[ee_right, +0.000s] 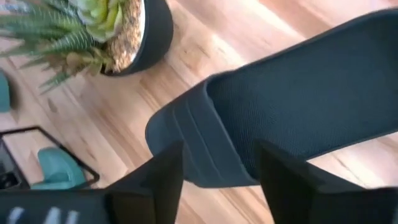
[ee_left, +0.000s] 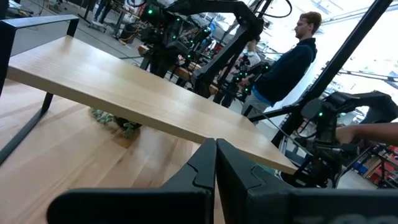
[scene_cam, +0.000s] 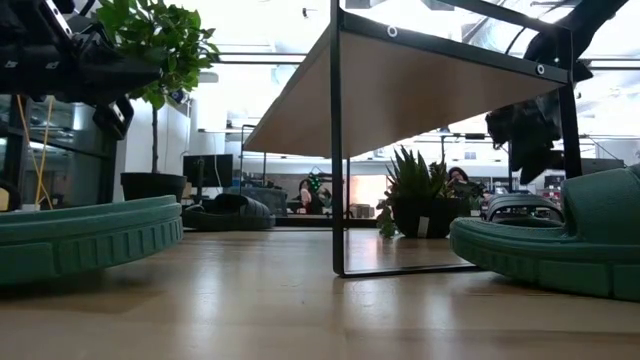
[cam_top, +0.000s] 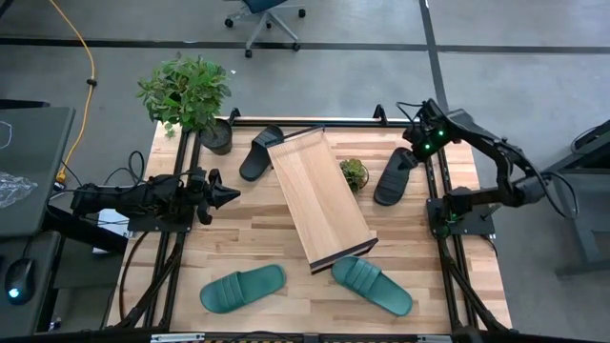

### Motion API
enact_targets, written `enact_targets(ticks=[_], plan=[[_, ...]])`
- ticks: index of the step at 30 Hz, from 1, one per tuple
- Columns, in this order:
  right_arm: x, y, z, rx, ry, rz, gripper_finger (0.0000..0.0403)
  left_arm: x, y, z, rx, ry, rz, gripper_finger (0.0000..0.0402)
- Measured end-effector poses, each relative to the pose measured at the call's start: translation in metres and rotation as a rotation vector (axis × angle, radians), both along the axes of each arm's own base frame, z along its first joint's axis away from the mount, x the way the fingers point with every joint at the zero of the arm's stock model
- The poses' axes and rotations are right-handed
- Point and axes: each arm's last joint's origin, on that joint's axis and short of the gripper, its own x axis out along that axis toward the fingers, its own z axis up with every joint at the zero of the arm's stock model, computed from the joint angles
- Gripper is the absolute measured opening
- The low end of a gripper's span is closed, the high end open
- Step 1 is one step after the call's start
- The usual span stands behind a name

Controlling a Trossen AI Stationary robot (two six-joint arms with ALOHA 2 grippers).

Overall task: Pick and place slides into the shelf
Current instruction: Put the right black slipper on the shelf

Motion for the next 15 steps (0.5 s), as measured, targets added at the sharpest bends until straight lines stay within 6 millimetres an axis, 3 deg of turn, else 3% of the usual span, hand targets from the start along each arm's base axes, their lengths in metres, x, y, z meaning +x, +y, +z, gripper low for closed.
enact_targets(ticks=[4,15], plan=[[0.002,-0.004,-0.008,0.039,-0.007,0.022,0.0211,0.0,0.0,0.0,-0.003,-0.001,0.0,0.0001],[0.022,-0.008,-0.028,0.048,0.062,0.126,0.0211,0.0,0.0,0.0,-0.003,-0.001,0.0,0.0001]])
